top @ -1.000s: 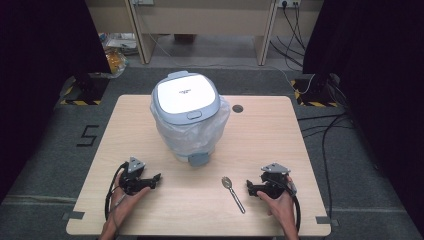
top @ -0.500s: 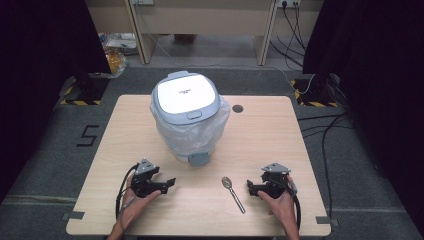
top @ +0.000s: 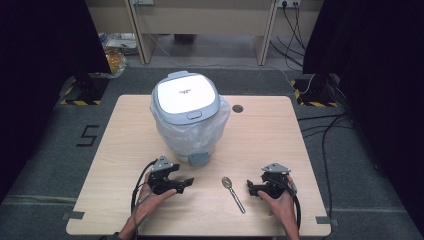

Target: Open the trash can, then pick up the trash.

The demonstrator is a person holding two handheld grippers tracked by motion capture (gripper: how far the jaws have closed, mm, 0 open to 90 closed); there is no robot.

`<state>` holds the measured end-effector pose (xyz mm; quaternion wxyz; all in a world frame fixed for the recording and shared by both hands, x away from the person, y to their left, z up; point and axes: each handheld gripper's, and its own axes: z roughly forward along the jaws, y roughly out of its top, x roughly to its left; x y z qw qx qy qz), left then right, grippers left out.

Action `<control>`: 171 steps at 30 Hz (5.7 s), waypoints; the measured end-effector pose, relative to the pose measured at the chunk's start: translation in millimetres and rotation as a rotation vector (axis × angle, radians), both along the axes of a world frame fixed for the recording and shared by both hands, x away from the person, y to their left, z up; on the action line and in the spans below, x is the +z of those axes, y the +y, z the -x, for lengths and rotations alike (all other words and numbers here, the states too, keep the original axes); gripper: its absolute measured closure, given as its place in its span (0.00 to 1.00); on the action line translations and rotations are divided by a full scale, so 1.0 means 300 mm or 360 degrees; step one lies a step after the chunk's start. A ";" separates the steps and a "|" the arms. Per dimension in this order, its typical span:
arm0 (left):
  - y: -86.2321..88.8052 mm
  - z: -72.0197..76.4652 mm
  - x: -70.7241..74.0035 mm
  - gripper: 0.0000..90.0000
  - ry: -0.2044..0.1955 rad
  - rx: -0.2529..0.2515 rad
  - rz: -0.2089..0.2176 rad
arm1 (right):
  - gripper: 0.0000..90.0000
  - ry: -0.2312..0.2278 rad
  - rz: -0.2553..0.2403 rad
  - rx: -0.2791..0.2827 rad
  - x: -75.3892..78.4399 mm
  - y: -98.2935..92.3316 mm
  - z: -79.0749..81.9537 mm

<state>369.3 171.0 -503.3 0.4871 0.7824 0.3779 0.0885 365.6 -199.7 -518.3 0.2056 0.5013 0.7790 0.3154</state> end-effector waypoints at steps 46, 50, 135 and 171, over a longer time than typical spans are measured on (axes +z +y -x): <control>-0.203 -0.044 -0.039 0.20 -0.0293 -0.0101 -0.0369 | 0.00 -0.0006 -0.0001 -0.0002 -0.001 0.003 0.005; -0.197 -0.048 -0.038 0.22 -0.0285 -0.0110 -0.0360 | 0.00 -0.0005 0.0000 -0.0001 -0.001 0.002 0.005; -0.222 -0.048 -0.057 0.25 -0.0278 -0.0106 -0.0490 | 0.64 -0.0091 -0.0045 0.0412 0.038 0.221 0.126; -0.226 -0.044 -0.057 0.25 -0.0301 -0.0111 -0.0540 | 0.88 -0.0062 -0.0097 0.0420 0.012 0.196 0.113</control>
